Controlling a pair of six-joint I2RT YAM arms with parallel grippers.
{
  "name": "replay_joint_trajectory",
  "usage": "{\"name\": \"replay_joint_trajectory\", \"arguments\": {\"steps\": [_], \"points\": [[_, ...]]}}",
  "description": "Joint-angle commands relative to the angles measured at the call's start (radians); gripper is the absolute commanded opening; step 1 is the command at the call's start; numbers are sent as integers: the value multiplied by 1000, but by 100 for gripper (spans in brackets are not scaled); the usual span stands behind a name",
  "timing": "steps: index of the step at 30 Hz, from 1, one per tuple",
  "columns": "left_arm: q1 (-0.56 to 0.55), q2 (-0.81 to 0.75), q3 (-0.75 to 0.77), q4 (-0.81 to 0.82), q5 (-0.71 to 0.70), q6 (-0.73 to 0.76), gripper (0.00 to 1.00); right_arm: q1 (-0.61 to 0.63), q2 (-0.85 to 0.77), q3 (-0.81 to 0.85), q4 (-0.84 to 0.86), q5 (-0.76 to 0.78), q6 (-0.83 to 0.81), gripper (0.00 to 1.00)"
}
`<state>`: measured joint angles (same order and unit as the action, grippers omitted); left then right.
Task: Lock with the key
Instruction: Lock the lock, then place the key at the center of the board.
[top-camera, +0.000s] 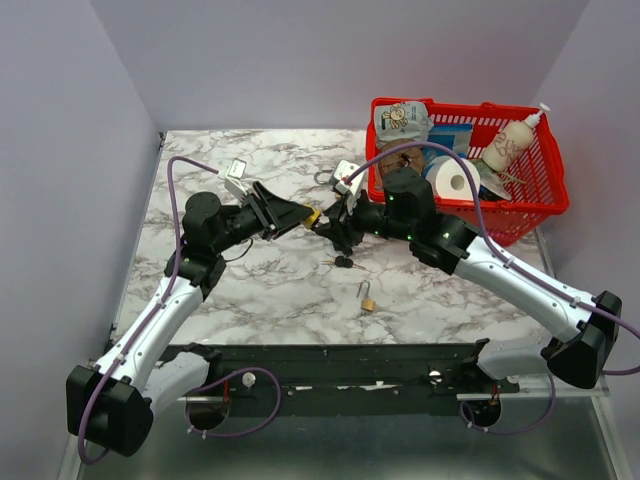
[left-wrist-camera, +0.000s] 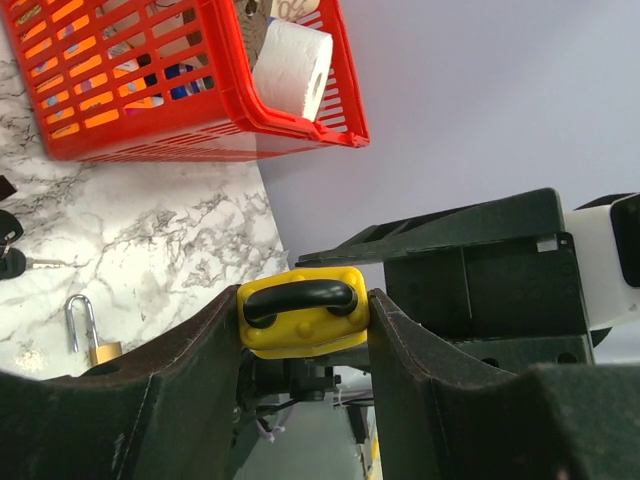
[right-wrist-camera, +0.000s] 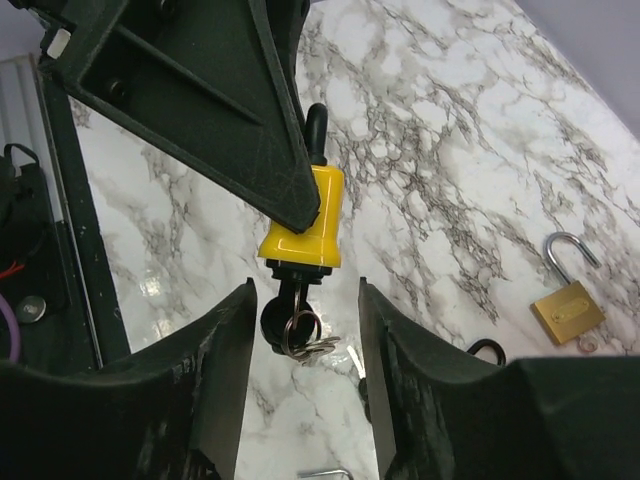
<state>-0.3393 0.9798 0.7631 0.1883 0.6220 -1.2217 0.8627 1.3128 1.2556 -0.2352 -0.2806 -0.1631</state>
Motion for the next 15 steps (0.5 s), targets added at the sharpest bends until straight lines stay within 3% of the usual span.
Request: {"name": "replay_joint_trajectory", "arguments": {"steps": [1, 2, 5, 15], "points": [[5, -24, -8, 31, 27, -2, 0, 1, -3, 27, -29, 1, -19, 50], [6, -24, -8, 31, 25, -1, 0, -1, -6, 25, -27, 0, -19, 42], [5, -24, -4, 31, 25, -2, 0, 1, 0, 24, -32, -8, -26, 29], [6, -21, 4, 34, 22, -7, 0, -1, 11, 11, -59, -26, -46, 38]]}}
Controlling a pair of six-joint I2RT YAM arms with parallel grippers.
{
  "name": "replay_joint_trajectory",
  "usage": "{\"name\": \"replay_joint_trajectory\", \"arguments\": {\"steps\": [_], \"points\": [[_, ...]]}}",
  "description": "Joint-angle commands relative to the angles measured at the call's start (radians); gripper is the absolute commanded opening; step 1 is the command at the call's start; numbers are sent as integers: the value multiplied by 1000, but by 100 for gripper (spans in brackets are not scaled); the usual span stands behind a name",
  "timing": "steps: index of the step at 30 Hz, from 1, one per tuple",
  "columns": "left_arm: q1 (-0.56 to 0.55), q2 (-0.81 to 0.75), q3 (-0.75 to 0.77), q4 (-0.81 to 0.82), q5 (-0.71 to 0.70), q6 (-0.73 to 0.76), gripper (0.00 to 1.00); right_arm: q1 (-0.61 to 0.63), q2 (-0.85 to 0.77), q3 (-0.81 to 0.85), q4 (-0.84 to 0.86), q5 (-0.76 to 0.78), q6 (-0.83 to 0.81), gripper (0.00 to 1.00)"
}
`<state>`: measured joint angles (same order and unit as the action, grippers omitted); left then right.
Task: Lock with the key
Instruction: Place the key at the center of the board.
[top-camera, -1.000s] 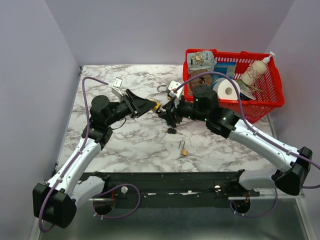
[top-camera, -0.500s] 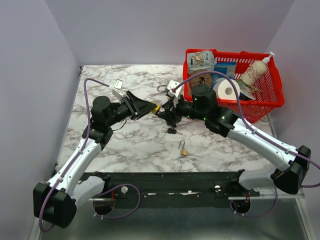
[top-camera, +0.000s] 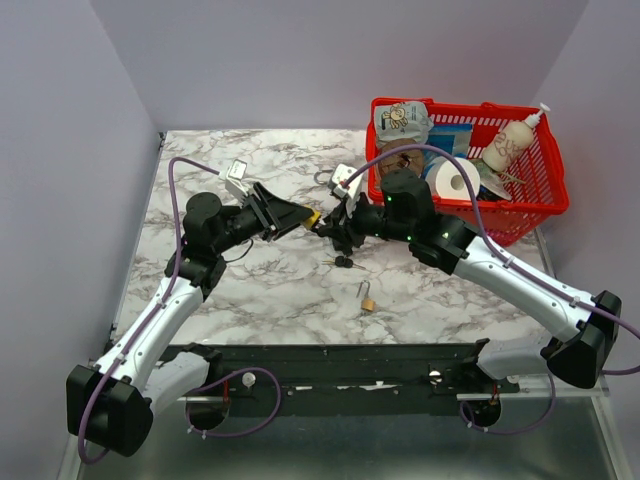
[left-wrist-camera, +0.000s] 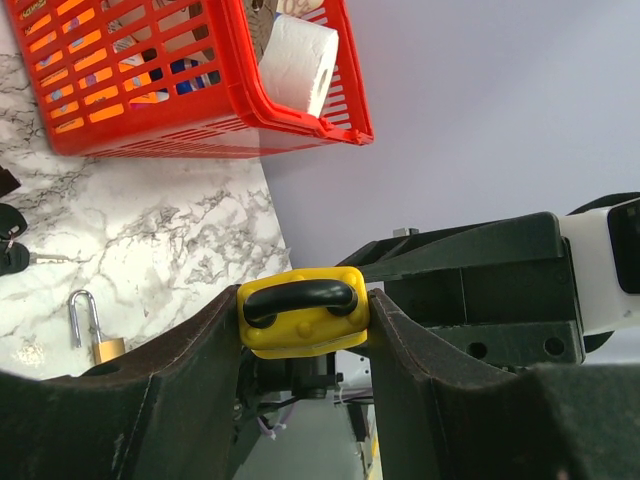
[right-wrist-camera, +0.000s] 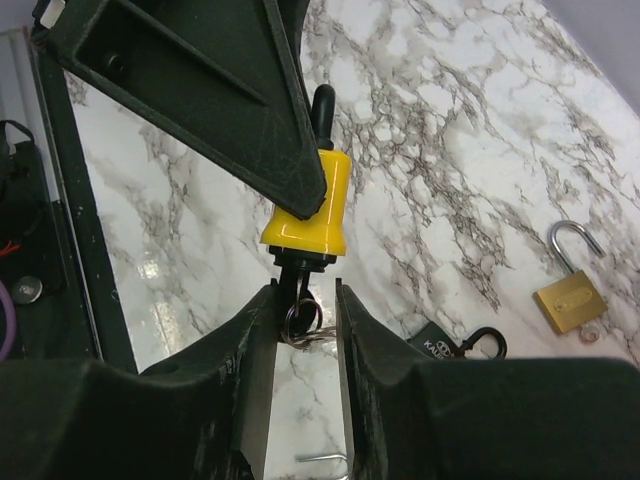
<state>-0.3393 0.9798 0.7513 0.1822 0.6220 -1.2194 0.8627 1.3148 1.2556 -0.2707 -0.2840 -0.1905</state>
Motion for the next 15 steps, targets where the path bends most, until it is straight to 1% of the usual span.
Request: {"name": "replay_joint_trajectory", "arguments": {"steps": [1, 4, 5, 7, 8, 10, 15], "points": [[5, -20, 17, 42, 22, -11, 0, 1, 9, 11, -24, -18, -20, 38], [5, -15, 20, 46, 21, -17, 0, -1, 17, 21, -24, -20, -21, 33], [5, -13, 22, 48, 21, -17, 0, -1, 17, 24, -22, -21, -21, 28], [5, -10, 22, 49, 21, -19, 0, -1, 20, 25, -21, -26, -23, 22], [5, -10, 22, 51, 21, -22, 0, 1, 20, 25, -21, -26, -23, 11], [5, -10, 23, 51, 16, -22, 0, -1, 15, 21, -21, -27, -24, 2], [28, -7, 23, 45, -5, -23, 0, -1, -17, -10, -22, -4, -18, 1]]}}
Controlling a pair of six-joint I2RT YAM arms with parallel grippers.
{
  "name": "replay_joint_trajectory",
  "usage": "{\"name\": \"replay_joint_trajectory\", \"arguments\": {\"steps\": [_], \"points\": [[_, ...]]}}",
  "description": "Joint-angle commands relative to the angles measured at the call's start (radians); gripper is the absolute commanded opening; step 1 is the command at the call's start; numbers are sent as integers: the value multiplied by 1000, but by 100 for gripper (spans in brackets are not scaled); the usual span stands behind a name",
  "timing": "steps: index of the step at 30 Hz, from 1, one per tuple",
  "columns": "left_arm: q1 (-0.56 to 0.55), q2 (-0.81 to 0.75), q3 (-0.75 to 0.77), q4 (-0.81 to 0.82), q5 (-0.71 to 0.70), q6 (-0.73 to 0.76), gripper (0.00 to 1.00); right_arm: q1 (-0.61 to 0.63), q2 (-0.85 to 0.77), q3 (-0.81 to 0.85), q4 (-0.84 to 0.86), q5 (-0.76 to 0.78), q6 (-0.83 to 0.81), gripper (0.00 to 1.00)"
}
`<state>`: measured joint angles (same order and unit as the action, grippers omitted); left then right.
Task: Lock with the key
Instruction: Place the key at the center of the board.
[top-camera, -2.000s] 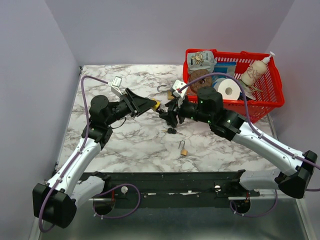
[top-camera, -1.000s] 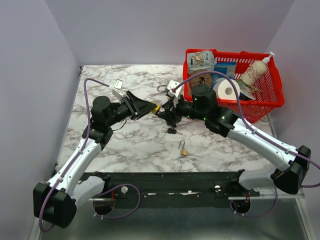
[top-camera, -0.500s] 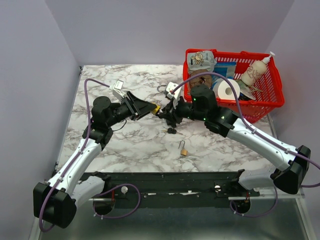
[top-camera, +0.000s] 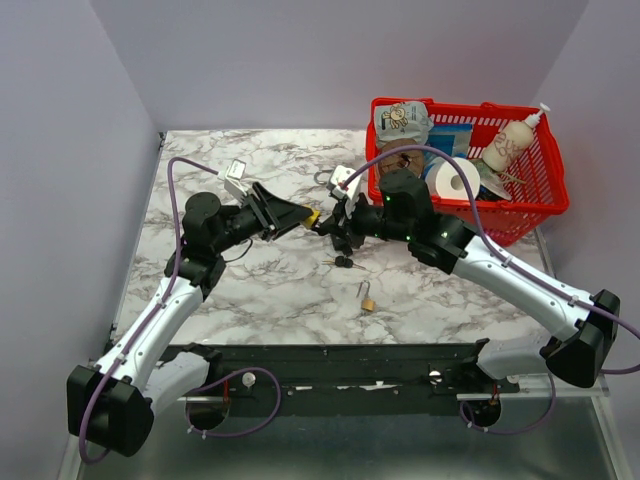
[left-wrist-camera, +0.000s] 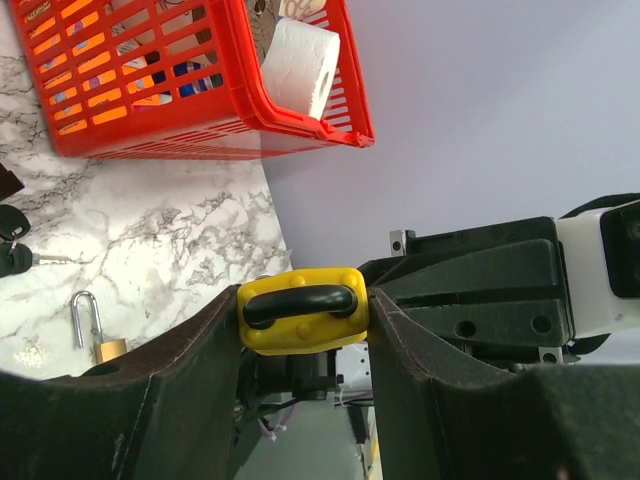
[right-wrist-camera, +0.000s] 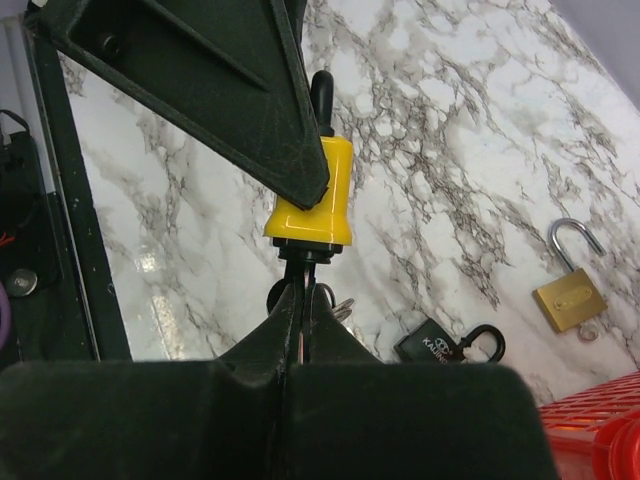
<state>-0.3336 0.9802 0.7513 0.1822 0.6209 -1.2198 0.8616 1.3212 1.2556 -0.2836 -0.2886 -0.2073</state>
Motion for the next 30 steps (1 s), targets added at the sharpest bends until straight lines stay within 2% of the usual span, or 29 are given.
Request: {"name": "replay_joint_trajectory", "arguments": {"steps": [1, 14, 19, 24, 25, 30], "points": [[37, -3, 23, 45, -7, -26, 0, 1, -31, -18, -9, 8, 2, 1], [111, 14, 13, 31, -61, -24, 0, 2, -128, -128, -52, 66, 45, 1], [122, -37, -10, -36, -52, 57, 0, -99, -210, -171, -207, 80, 121, 1], [137, -71, -47, -69, -53, 91, 0, -241, -393, -321, -310, 222, 215, 1], [139, -75, -52, -67, -55, 94, 0, -259, -417, -341, -342, 248, 280, 1], [148, -75, -67, -66, -69, 97, 0, -279, -563, -484, -382, 431, 387, 1]]}}
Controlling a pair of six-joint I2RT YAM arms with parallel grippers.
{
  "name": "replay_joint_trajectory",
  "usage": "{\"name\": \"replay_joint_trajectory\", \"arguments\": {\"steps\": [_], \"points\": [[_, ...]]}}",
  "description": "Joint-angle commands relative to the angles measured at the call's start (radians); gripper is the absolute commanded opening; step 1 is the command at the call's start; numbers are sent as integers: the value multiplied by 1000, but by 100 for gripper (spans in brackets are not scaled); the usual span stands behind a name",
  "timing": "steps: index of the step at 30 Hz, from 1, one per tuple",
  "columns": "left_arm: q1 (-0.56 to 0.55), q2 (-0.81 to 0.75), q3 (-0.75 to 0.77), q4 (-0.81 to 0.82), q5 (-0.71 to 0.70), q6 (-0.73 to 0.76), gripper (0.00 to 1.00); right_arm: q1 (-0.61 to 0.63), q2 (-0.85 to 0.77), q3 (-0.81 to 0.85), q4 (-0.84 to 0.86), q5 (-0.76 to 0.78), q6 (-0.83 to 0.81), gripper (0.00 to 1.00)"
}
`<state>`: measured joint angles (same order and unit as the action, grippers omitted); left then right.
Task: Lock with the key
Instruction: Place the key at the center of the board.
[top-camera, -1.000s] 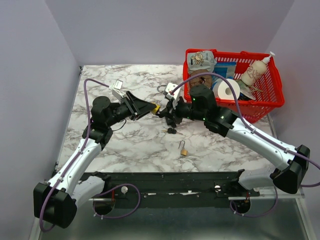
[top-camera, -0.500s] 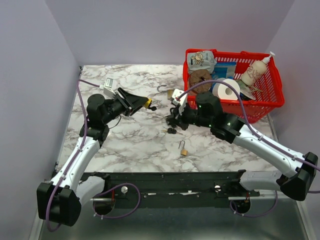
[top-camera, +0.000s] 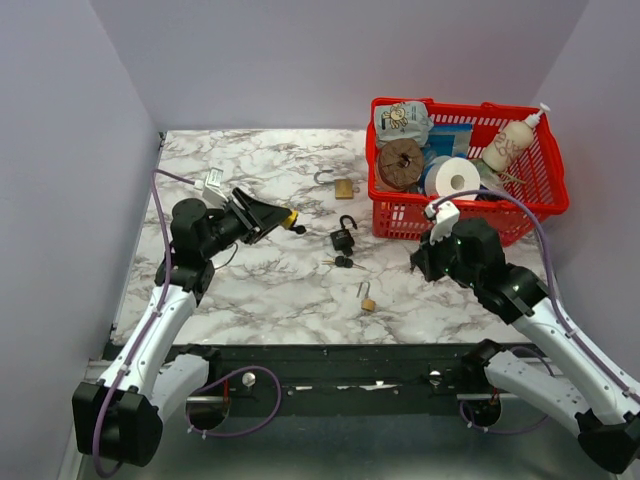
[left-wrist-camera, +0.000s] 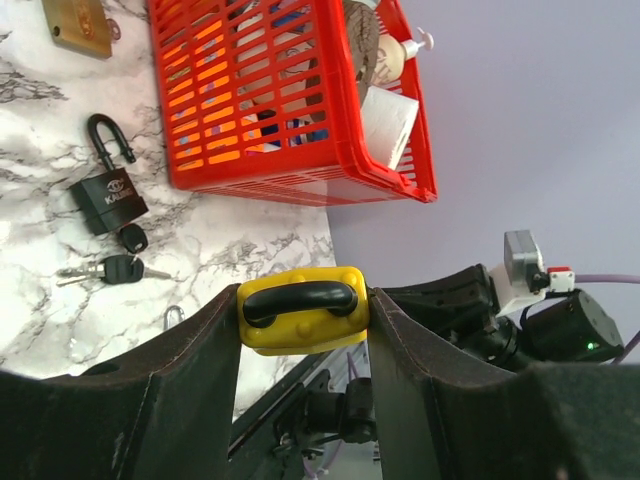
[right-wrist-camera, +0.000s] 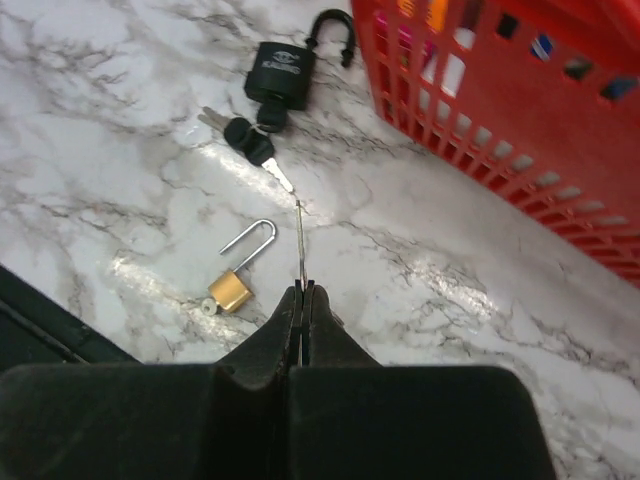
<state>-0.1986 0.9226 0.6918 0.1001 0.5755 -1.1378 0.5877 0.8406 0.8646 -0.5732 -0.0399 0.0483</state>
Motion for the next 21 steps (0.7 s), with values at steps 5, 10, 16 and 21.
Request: {"name": "replay_joint_trajectory", "arguments": {"steps": [5, 10, 16, 21], "points": [[16, -10, -3, 18, -26, 24, 0, -15, -61, -85, -83, 226, 174, 1], [25, -27, 3, -8, -22, 70, 0, -25, -24, -55, -119, 175, 3, 1], [28, -48, 12, -33, -17, 107, 0, -40, 28, -33, -96, 80, -119, 1], [30, -50, 23, -39, -13, 128, 0, -40, 81, -29, -63, 92, -312, 1]]}}
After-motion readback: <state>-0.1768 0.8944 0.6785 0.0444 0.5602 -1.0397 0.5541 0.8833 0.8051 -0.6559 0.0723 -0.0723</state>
